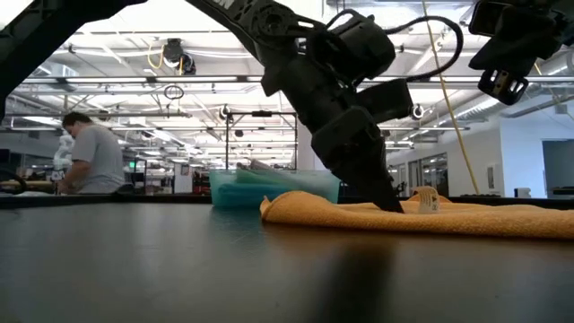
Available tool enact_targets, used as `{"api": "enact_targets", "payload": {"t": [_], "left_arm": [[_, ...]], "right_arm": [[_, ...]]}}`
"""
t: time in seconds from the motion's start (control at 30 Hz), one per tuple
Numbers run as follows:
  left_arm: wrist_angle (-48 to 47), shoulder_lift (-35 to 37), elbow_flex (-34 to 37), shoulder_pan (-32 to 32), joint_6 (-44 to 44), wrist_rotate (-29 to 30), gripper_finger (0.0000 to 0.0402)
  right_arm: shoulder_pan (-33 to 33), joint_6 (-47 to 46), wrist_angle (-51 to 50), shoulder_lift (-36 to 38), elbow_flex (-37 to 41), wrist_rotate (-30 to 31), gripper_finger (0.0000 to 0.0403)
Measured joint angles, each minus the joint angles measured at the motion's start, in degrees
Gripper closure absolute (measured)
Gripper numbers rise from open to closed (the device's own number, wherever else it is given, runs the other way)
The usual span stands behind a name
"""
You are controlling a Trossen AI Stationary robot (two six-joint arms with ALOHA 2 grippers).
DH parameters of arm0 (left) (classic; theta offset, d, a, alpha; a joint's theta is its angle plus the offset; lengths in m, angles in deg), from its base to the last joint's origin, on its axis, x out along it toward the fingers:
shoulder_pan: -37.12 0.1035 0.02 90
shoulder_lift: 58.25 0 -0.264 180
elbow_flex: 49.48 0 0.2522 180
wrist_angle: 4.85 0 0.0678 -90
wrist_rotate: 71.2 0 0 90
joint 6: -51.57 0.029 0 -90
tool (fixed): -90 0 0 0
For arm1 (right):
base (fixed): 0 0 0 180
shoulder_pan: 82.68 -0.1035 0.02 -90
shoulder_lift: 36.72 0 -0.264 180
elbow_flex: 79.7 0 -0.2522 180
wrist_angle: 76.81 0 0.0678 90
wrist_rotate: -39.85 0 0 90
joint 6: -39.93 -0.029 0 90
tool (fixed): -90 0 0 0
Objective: Fold microfiber towels
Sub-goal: Fold the orange microfiber towel
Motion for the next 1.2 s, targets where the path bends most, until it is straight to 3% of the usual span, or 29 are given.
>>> {"api": "enact_targets", "payload": {"t": [0.33,0.77,1.2], "left_arm": [[2.4,-0.4,0.0,0.0,-1.3,1.0,0.0256],[2.8,-0.3,0.0,0.0,-6.9,1.6,0.0394],[2.7,0.7,0.1,-0.3,-8.5,2.0,0.0328]], "right_arm": [[0.0,0.0,0.0,0.0,0.0,0.0,0.0403],[0.0,-0.3,-2.2,0.0,0.0,0.0,0.0403],[0.0,-1.8,-7.9,-2.5,0.1,-0.2,0.0403]]}}
